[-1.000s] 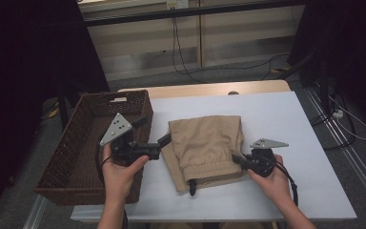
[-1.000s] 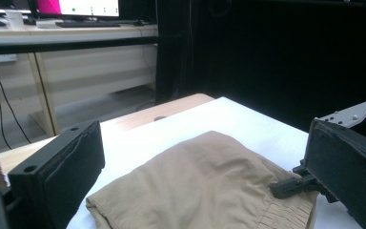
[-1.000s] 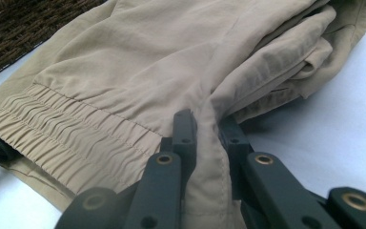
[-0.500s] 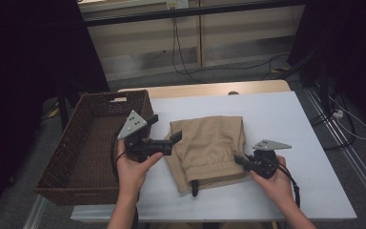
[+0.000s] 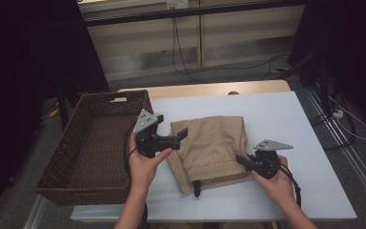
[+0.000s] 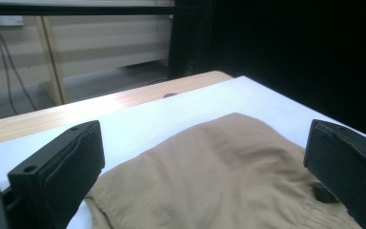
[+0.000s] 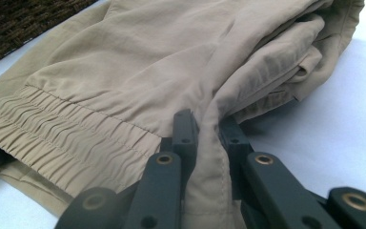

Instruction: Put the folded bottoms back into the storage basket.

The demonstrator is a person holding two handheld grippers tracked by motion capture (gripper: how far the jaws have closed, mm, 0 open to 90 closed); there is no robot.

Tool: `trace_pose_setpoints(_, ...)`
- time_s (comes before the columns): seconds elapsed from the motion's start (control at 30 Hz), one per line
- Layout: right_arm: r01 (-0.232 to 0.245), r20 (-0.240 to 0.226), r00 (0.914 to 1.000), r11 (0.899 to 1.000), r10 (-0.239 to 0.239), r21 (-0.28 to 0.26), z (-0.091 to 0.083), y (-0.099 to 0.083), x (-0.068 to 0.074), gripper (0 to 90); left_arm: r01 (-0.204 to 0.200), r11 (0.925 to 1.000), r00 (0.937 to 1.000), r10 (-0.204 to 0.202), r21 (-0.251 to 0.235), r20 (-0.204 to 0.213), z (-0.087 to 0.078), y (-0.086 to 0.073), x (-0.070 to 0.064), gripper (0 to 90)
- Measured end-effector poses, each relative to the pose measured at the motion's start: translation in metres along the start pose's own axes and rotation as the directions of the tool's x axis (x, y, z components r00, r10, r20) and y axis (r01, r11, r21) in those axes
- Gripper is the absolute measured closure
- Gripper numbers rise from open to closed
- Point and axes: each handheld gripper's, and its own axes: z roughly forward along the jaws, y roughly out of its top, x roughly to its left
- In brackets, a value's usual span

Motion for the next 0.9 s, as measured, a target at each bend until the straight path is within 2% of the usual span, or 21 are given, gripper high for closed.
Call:
trace_pose_setpoints(0.33,0.006,0.006,1.0,1.0,-0.006,0.003,0.0,-0.001,-0.001,80.9,0.023,0.999,0.9993,-0.022,0.039,-0.03,0.018,-0.012,0.008,0.1)
trace_pose_setpoints(0.47,0.01,0.007,0.9999,1.0,-0.01,0.004,0.0,0.0,-0.001,80.9,0.018,0.9982,0.9987,-0.015,0.058,-0.049,0.025,-0.015,0.012,0.1)
trace_pose_setpoints(0.63,0.017,0.01,0.9998,1.0,-0.017,0.006,0.0,-0.001,-0.001,80.8,0.039,0.9964,0.997,-0.034,0.075,-0.069,0.034,-0.022,0.018,0.1)
trace_pose_setpoints(0.7,0.016,0.011,0.9998,1.0,-0.016,0.007,-0.001,-0.001,-0.001,80.8,0.03,0.9959,0.9967,-0.023,0.085,-0.078,0.038,-0.024,0.02,0.1)
trace_pose_setpoints(0.9,0.022,0.013,0.9997,1.0,-0.022,0.009,0.0,-0.001,-0.001,80.8,0.04,0.9937,0.9936,-0.028,0.105,-0.109,0.048,-0.028,0.027,0.1)
